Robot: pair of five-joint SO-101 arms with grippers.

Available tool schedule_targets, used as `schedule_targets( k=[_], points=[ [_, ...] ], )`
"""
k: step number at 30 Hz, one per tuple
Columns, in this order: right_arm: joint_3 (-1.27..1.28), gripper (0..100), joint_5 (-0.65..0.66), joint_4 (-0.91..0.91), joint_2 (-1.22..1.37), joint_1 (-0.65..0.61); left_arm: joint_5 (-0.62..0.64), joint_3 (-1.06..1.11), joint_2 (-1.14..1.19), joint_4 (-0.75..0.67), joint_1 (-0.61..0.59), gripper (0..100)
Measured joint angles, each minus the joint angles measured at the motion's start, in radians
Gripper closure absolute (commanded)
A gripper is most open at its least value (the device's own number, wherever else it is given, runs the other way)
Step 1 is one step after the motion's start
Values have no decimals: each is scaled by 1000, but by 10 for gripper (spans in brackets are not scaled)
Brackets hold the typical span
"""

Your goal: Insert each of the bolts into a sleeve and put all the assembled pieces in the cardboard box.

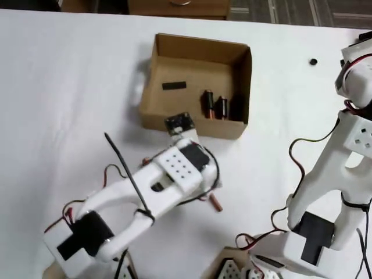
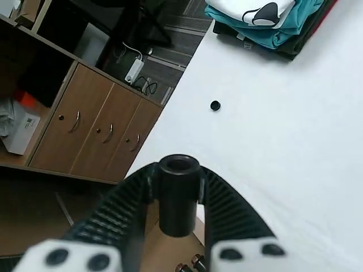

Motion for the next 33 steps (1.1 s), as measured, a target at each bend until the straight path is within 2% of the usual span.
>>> schedule_targets(
  k=[8, 21, 33],
  points=[
    [0, 978, 57, 0, 0, 0, 41, -51, 3, 0, 41, 850],
    [0, 978, 64, 0, 0, 0, 64, -49, 9, -12, 28, 849],
    [0, 978, 64, 0, 0, 0, 51, 94, 9, -207, 15, 849]
  ],
)
